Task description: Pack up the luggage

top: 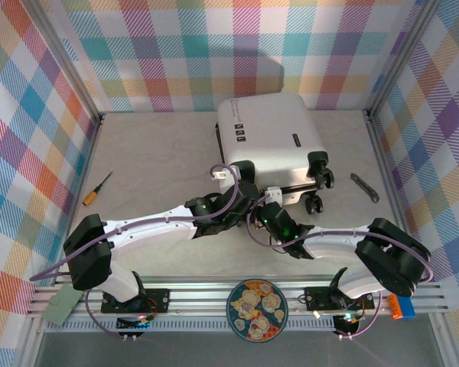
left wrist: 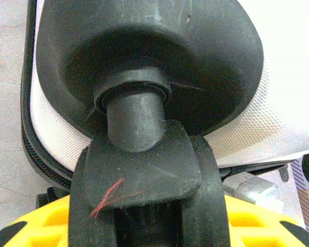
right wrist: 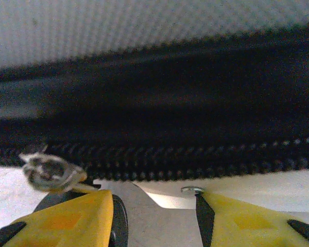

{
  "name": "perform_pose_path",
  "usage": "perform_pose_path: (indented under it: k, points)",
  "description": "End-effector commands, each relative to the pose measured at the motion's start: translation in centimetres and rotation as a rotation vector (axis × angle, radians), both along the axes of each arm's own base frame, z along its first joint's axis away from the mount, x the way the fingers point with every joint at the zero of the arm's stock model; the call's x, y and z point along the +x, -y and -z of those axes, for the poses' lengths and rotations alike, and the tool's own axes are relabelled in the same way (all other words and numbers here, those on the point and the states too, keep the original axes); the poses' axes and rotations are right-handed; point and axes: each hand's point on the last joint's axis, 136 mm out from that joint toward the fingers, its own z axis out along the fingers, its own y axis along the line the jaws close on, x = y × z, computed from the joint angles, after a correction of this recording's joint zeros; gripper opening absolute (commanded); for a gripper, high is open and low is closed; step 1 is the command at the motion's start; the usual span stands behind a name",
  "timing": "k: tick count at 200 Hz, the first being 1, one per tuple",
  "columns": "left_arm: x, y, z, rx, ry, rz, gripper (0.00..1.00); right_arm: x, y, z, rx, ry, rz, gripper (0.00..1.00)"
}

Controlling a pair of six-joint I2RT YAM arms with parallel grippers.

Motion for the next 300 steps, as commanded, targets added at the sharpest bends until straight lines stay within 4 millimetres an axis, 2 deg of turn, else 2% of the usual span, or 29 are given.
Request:
perform_pose_path:
  k: [1,45,113,172,207,243,300]
  points:
    - [-1.2,3.8,-4.6,-0.188,0.059,0.120,0.09,2.3,-1.5,-4.2,0.166,0.070,0.076,0.46]
    - [-1.2,3.8,-4.3,-0.195,0.053,0.116,0.09,2.4,-0.4,-4.9,0.306,0.058,0.149,0.40]
    - [-1.3,4.0,-4.0,-0.200,0.047,0.120,0.08,2.6,0.1,-6.4,0.330,0.072,0.120,0.22]
    - [-1.3,4.1,-3.9,-0.198,0.045,0.122,0.08,2.6,-2.3,-7.8,0.305,0.065,-0.016,0.37]
    - [-1.3,4.4,-3.8,-0.197,0.040,0.130,0.09,2.8,-3.1,-7.7,0.339,0.054,-0.020,0.36]
    - [-1.3,4.4,-3.6,-0.192,0.035,0.130,0.09,2.8,-4.0,-8.6,0.369,0.058,-0.060,0.34]
    - [-1.1,4.0,-3.4,-0.158,0.039,0.125,0.12,1.7,-4.7,-9.2,0.394,0.050,-0.116,0.32]
